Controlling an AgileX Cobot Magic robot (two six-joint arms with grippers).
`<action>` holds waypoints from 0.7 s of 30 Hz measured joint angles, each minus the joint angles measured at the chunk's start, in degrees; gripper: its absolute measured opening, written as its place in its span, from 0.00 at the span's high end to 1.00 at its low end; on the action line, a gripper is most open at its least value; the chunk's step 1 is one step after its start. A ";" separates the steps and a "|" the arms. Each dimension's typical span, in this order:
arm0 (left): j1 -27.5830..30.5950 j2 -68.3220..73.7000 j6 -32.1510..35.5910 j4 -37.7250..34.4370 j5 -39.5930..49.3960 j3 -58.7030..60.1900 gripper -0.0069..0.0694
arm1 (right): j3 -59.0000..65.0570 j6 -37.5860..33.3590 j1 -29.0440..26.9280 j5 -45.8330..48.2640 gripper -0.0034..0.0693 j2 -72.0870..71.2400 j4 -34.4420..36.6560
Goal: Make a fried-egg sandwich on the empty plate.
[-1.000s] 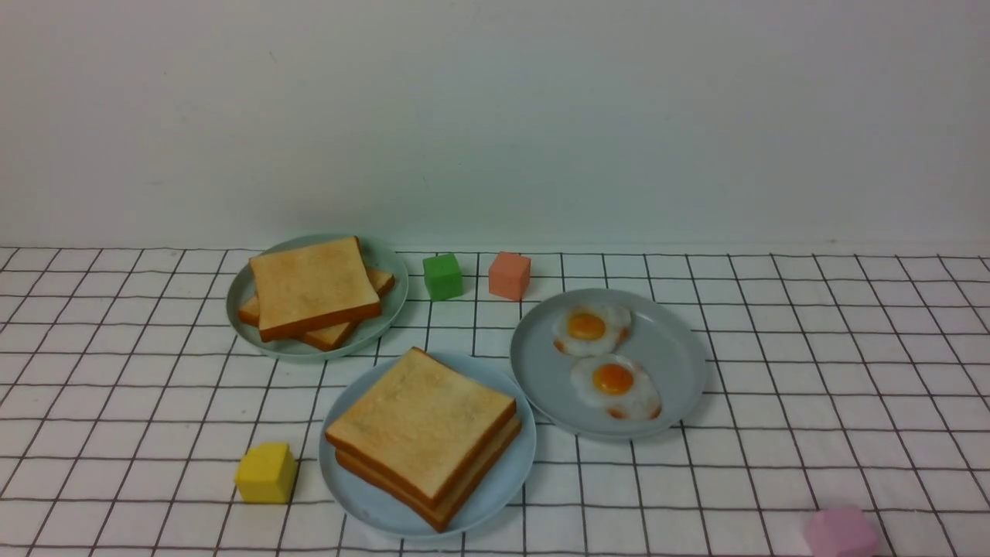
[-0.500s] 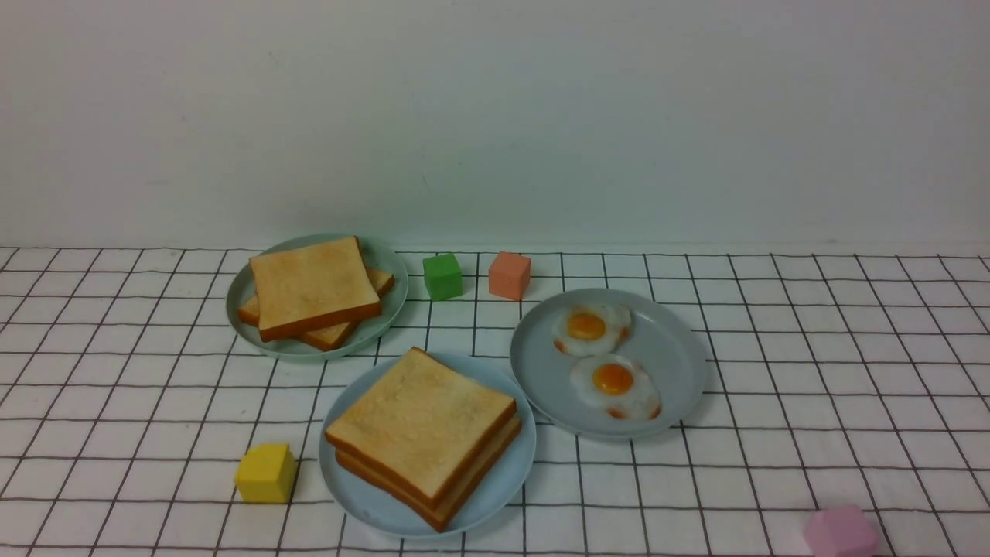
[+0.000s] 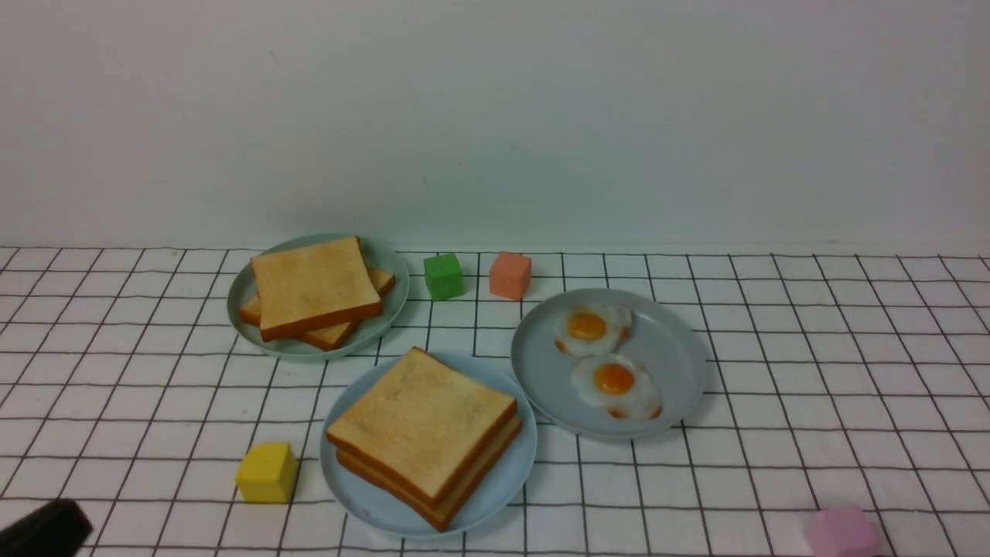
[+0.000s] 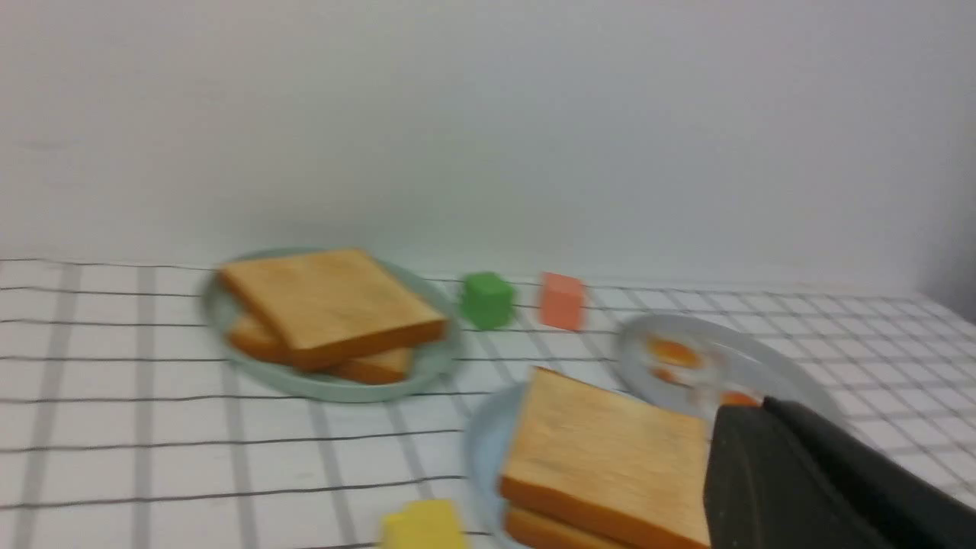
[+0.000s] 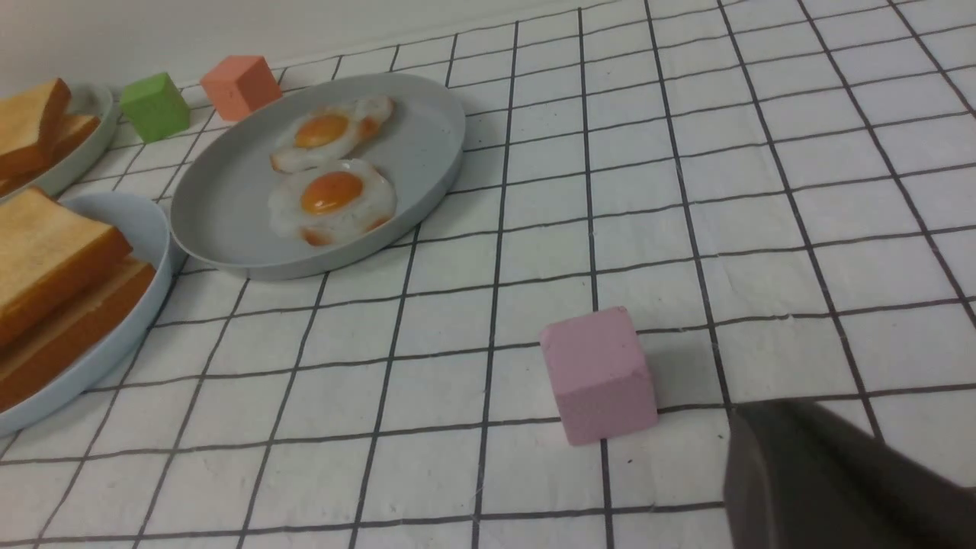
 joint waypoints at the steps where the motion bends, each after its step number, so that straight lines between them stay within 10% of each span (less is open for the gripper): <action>1: 0.00 -0.24 0.01 0.06 0.19 0.16 0.93 | 0.00 0.00 0.00 0.00 0.95 0.00 0.00; 7: 15.07 -1.79 -1.27 0.93 12.08 5.25 0.93 | 0.00 0.07 0.00 0.00 0.94 -0.02 0.00; 21: 15.79 -1.79 -1.85 1.23 15.32 5.55 0.93 | 0.00 0.07 0.00 0.00 0.92 -0.02 0.00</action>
